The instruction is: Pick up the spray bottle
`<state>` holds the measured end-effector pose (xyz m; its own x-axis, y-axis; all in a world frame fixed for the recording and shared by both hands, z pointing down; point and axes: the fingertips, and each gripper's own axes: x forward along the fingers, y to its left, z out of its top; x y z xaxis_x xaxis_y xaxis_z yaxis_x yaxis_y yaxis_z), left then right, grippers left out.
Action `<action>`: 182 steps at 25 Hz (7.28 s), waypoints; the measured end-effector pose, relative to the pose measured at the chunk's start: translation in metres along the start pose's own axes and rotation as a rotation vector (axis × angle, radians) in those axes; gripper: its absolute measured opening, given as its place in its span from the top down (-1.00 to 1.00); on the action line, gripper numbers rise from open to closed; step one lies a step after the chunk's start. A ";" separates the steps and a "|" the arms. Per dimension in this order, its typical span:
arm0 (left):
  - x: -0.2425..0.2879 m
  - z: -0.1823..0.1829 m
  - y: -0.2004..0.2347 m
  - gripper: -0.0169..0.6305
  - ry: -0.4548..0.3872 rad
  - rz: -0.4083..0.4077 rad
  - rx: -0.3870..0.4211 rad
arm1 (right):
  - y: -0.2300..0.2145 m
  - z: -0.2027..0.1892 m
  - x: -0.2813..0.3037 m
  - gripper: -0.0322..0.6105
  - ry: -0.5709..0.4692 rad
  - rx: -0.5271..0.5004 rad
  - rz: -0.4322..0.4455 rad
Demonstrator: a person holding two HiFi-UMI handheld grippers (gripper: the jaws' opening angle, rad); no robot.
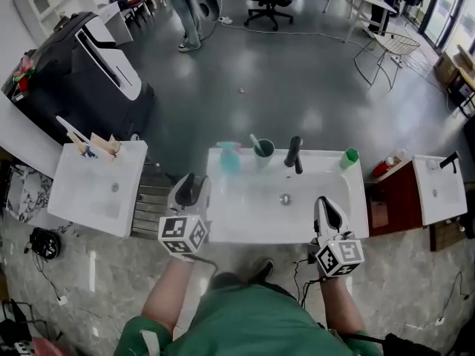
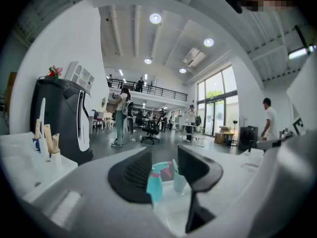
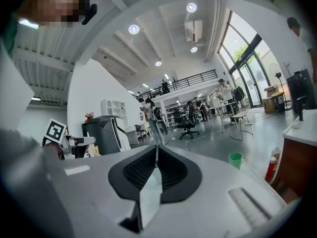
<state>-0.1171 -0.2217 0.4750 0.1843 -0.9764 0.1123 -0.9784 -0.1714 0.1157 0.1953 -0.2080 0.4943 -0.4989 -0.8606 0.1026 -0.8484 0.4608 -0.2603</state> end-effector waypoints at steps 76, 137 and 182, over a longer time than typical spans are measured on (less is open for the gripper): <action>0.203 -0.117 0.064 0.42 0.154 -0.082 0.010 | -0.030 -0.045 0.056 0.89 0.122 0.027 -0.284; 0.037 0.113 -0.013 0.45 -0.262 -0.170 0.049 | 0.036 0.036 0.026 0.89 -0.023 -0.071 -0.115; 0.039 0.112 -0.014 0.48 -0.256 -0.173 0.034 | 0.033 0.058 0.032 0.89 -0.070 -0.108 -0.093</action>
<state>-0.1066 -0.2725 0.3669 0.3231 -0.9329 -0.1589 -0.9379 -0.3381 0.0776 0.1615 -0.2328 0.4335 -0.4072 -0.9118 0.0529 -0.9063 0.3961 -0.1474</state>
